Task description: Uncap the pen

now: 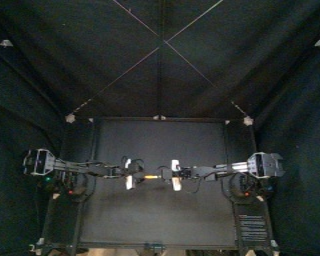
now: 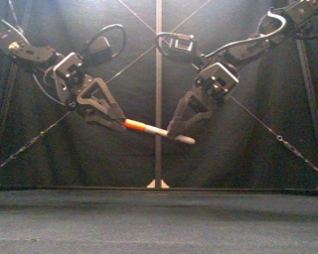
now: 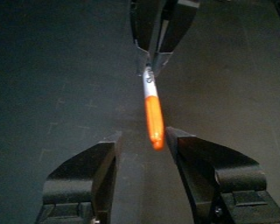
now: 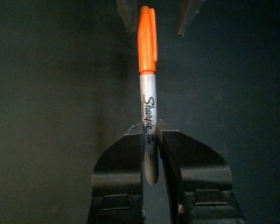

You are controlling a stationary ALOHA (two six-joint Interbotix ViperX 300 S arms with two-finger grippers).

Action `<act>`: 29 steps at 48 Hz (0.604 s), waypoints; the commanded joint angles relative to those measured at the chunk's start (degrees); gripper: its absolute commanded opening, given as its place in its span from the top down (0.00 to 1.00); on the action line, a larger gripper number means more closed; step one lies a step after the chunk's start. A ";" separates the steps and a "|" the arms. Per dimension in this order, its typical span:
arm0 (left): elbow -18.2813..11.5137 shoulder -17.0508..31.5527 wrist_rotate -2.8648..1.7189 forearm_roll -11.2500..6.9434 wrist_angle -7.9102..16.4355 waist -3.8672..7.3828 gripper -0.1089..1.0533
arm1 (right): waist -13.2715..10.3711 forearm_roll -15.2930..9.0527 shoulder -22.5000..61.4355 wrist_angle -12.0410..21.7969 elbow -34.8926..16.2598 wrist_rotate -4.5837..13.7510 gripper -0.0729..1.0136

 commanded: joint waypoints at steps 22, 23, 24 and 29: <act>-5.10 3.96 -0.18 -0.18 6.15 0.26 0.23 | 0.53 -1.41 1.23 2.64 -4.66 -0.35 0.54; -5.19 3.87 -0.18 -0.26 6.15 0.26 0.23 | 0.53 -1.41 1.23 2.55 -4.66 -0.35 0.54; -5.10 3.96 -0.18 -0.35 6.24 0.26 0.24 | 0.44 -1.41 1.23 2.55 -4.66 -0.35 0.54; -5.19 3.87 -0.09 -0.79 6.06 0.35 0.26 | 0.53 -1.49 1.23 2.64 -4.66 -0.35 0.54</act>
